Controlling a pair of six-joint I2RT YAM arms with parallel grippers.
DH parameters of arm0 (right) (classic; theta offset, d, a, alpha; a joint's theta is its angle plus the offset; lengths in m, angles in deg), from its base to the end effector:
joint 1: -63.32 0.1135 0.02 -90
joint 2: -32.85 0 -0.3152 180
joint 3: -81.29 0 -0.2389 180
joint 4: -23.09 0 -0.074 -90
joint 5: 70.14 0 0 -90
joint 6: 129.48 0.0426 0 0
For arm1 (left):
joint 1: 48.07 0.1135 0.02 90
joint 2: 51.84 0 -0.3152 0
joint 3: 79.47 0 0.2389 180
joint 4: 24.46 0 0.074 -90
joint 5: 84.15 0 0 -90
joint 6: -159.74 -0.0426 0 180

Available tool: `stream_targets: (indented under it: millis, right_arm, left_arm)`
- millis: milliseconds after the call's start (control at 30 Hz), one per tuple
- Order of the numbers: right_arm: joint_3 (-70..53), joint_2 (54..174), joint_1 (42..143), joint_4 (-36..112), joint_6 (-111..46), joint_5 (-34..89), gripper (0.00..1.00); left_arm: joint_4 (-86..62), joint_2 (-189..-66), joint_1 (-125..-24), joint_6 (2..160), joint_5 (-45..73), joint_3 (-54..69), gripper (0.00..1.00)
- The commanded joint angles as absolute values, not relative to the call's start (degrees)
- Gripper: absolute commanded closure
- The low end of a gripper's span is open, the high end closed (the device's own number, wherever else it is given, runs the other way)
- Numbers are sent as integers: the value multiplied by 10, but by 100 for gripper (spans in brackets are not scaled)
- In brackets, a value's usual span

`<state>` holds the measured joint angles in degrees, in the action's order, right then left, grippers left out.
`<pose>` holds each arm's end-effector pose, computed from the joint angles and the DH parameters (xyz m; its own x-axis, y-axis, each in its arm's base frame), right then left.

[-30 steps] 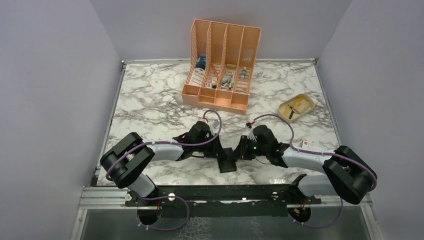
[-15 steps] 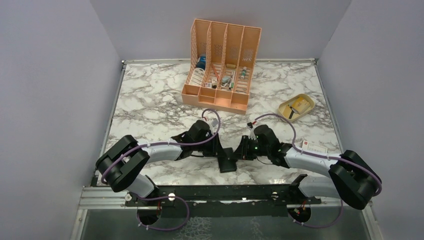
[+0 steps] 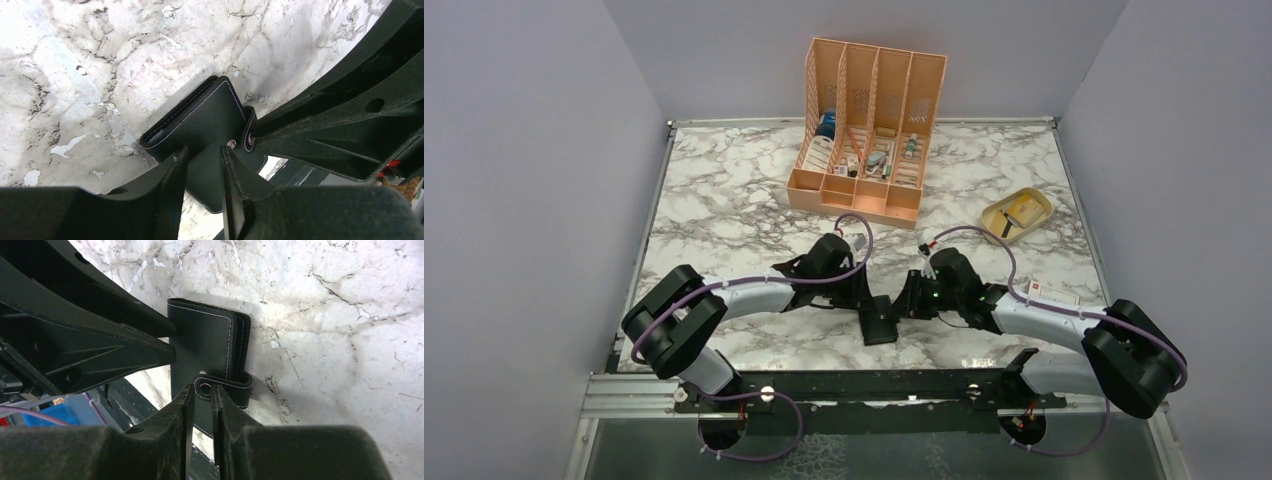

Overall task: Put the credit cards into the card holder
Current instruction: Close the card holder at the center of the board.

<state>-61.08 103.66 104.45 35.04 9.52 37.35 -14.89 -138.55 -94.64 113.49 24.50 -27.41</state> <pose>0.1401 0.1394 0.1992 -0.9442 0.1311 -0.3021 -0.1135 0.7316 0.6722 0.1829 -0.2130 0.2126 -0.9311 0.0305 -0.3635 0.2793 0.7005 -0.6567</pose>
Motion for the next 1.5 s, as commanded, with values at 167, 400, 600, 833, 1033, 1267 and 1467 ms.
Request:
stream_targets:
  millis: [167, 400, 600, 833, 1033, 1267, 1467]
  right_arm:
    - [-615, 1060, 1042, 310, 102, 393, 80]
    - [-611, 1073, 1042, 300, 104, 406, 80]
    - [-622, 1080, 1042, 268, 116, 427, 80]
    - [-614, 1088, 1042, 273, 112, 426, 80]
    - [-582, 1076, 1042, 336, 88, 414, 80]
    - [-574, 1033, 1042, 400, 67, 360, 72]
    - [-591, 1039, 1042, 381, 73, 371, 72]
  left_arm:
    - [-106, -1398, -945, 1100, 224, -268, 69]
    - [-109, -1397, -946, 1101, 226, -273, 70]
    - [-125, -1411, -952, 1106, 235, -274, 70]
    - [-132, -1414, -957, 1111, 237, -275, 70]
    - [-135, -1414, -957, 1111, 234, -277, 71]
    - [-135, -1416, -957, 1110, 237, -279, 71]
    - [-125, -1410, -957, 1105, 234, -273, 71]
